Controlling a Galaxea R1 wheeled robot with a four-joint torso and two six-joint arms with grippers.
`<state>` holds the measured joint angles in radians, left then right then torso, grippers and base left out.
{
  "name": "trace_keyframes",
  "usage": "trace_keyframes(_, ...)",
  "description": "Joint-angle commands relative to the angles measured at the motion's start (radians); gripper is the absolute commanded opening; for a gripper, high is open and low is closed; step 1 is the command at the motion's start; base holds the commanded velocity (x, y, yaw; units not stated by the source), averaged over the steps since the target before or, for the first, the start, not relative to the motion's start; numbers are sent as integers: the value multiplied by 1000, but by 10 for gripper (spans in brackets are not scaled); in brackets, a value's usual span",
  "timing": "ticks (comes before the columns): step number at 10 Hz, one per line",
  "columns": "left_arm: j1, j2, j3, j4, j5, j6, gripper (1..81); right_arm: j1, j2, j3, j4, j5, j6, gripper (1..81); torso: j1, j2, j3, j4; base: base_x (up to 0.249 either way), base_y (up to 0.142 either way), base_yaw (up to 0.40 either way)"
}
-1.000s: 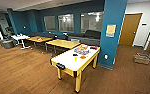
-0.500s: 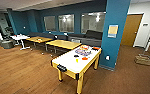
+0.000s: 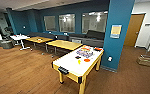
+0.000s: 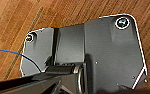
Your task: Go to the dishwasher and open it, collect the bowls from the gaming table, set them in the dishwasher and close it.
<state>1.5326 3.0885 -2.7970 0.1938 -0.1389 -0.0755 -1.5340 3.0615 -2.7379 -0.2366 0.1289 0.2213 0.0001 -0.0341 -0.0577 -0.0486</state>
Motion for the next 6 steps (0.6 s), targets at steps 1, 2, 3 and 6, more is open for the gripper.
trace_keyframes(1, -45, 0, -1, -5, 41, 2, 811, 50, 2, 3, -12, -45, -2, 811, 0, 0, 0, 0, 165, 76, 0)
trace_keyframes(2, -45, 0, -1, -5, 41, 2, 811, 50, 2, 3, -12, -45, -2, 811, 0, 0, 0, 0, 166, 77, 0)
trace_keyframes(3, -45, 0, -1, -5, 41, 2, 811, 50, 2, 3, -12, -45, -2, 811, 0, 0, 0, 0, 166, 77, 0)
trace_keyframes(6, -45, 0, -1, -5, 41, 2, 811, 50, 2, 3, -12, -45, -2, 811, 0, 0, 0, 0, 166, 77, 0)
